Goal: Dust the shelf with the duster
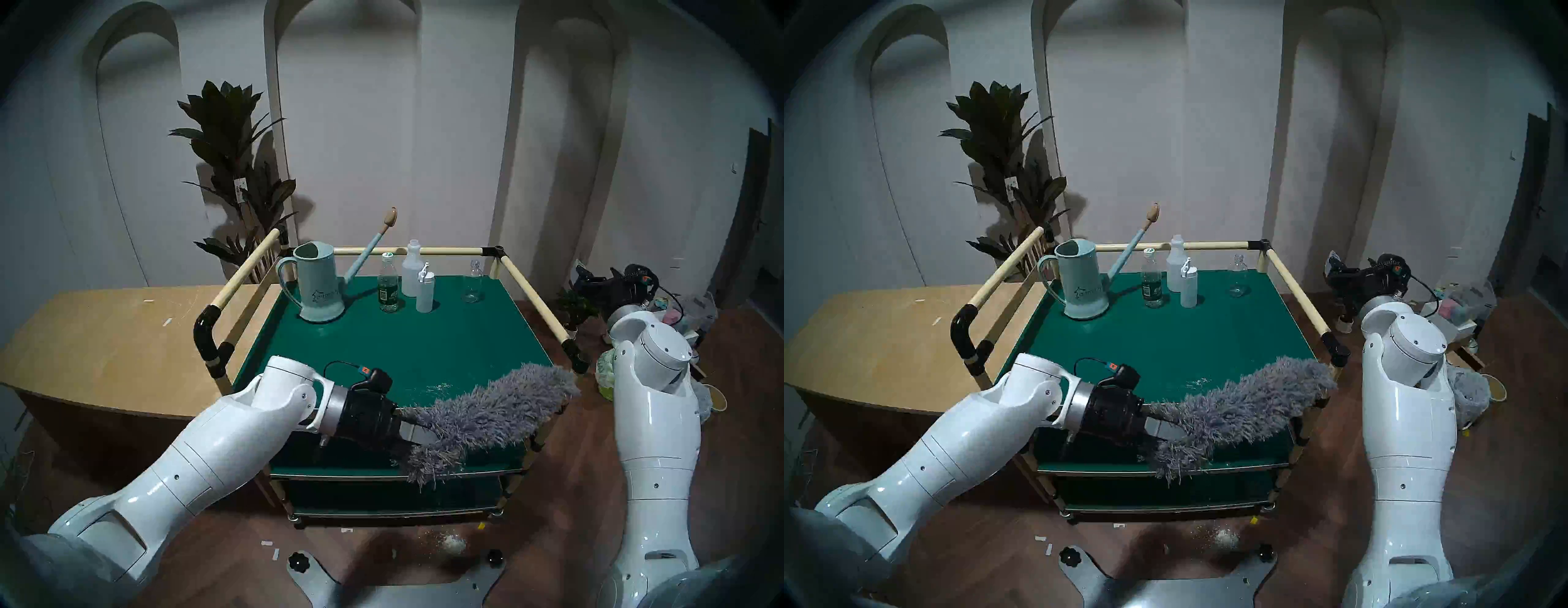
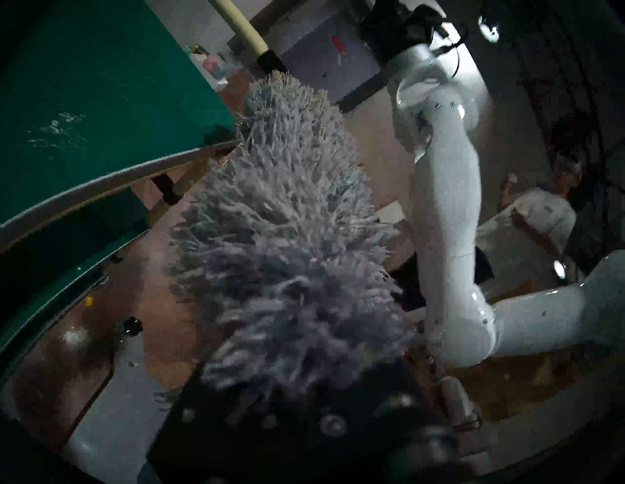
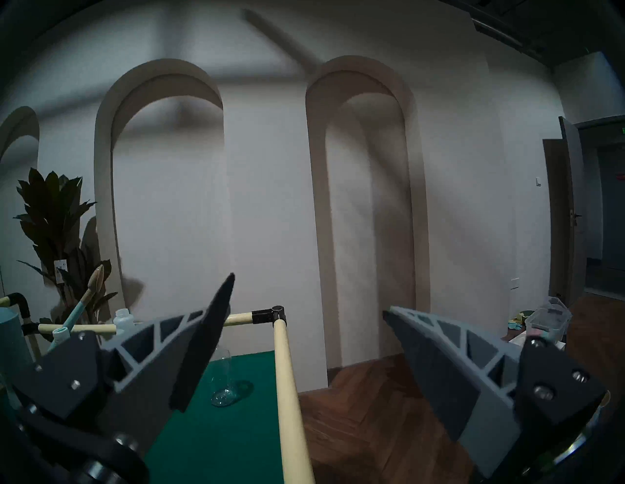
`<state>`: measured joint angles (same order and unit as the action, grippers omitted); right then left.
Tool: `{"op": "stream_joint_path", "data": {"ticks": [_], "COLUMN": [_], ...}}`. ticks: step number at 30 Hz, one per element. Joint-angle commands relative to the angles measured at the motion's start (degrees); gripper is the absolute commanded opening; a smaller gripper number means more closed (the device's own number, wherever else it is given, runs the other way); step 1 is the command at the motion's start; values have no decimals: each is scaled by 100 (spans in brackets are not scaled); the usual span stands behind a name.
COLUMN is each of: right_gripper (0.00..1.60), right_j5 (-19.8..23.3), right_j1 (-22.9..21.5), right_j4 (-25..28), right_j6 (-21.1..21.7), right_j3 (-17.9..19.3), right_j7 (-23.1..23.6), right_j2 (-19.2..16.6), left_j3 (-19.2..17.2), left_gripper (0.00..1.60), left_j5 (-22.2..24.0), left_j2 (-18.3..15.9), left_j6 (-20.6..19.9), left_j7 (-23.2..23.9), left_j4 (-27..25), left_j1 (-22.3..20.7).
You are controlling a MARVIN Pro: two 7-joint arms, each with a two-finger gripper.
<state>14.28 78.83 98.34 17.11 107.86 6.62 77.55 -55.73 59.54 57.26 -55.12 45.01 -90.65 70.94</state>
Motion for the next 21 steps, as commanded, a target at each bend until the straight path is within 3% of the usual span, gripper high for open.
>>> {"op": "stream_joint_path", "data": {"ticks": [1, 7, 21], "right_gripper": [160, 160, 160], "right_j5": [42, 46, 68], "right_j1": [-95, -157, -288], "right_j4": [71, 86, 25], "right_j6": [-38, -52, -54], "right_j3": [-107, -288, -686], "right_j7": [92, 170, 265], "right_j2": [21, 65, 184], "left_j3": [-777, -1362, -2742], "left_gripper": [0, 0, 0], "left_j5": [358, 508, 1045], "left_j2": [-307, -698, -1538], "left_j6": [13, 111, 349], "left_j7": [-598, -1119, -1764], "left_j4": [-382, -737, -1470], "left_j1": [495, 1018, 2185]}}
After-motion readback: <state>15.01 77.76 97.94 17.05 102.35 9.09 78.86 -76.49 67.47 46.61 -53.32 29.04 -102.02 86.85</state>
